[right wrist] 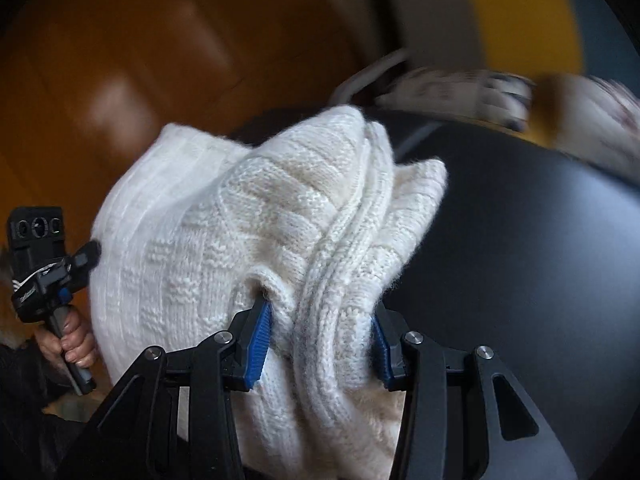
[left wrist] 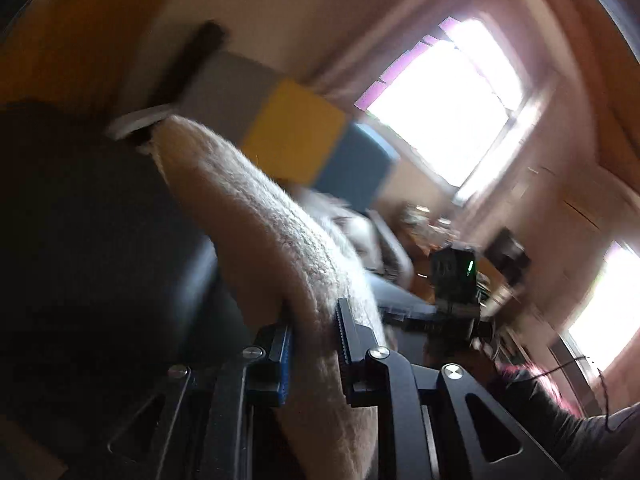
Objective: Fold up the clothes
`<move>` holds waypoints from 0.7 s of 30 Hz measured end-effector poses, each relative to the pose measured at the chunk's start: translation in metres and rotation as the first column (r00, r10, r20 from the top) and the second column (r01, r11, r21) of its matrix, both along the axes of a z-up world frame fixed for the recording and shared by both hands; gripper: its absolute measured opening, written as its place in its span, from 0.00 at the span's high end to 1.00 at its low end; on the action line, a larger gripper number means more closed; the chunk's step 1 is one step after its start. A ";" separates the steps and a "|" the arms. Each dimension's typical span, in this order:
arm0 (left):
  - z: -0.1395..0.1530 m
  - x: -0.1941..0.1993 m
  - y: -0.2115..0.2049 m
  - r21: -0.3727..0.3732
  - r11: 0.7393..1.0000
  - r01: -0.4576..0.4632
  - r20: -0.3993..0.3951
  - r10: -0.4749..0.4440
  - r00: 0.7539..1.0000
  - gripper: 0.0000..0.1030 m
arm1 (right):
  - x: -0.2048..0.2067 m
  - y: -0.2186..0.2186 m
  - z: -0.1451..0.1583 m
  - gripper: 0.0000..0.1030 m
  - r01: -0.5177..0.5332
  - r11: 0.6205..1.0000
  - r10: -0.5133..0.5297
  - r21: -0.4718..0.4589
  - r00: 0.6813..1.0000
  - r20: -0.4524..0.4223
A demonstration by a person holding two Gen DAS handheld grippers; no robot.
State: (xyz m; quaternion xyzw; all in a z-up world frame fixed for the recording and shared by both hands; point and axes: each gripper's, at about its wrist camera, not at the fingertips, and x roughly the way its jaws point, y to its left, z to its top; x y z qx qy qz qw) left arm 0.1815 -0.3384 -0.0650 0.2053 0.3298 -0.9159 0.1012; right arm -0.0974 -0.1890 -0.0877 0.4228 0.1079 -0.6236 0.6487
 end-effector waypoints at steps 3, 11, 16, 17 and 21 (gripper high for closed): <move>-0.040 0.015 -0.023 0.069 0.990 -0.121 0.120 0.112 0.986 0.83 | 0.011 -0.062 -0.015 0.56 -0.081 0.993 0.085 0.084 0.995 -0.044; -0.073 0.029 -0.031 0.144 0.969 -0.202 0.191 0.174 0.966 0.82 | 0.016 -0.113 -0.039 0.49 -0.149 0.976 0.160 0.158 0.985 -0.060; -0.073 0.045 -0.025 0.123 0.967 -0.224 0.229 0.191 0.954 0.81 | -0.002 -0.116 -0.034 0.21 -0.083 0.984 0.098 0.159 0.992 -0.083; -0.070 0.052 -0.025 0.108 0.967 -0.231 0.230 0.202 0.952 0.81 | -0.005 -0.117 -0.033 0.21 -0.070 0.985 0.085 0.159 0.992 -0.088; -0.060 0.079 -0.027 0.033 0.966 -0.257 0.206 0.245 0.947 0.82 | -0.006 -0.102 -0.009 0.21 -0.063 0.991 0.080 0.119 0.985 -0.150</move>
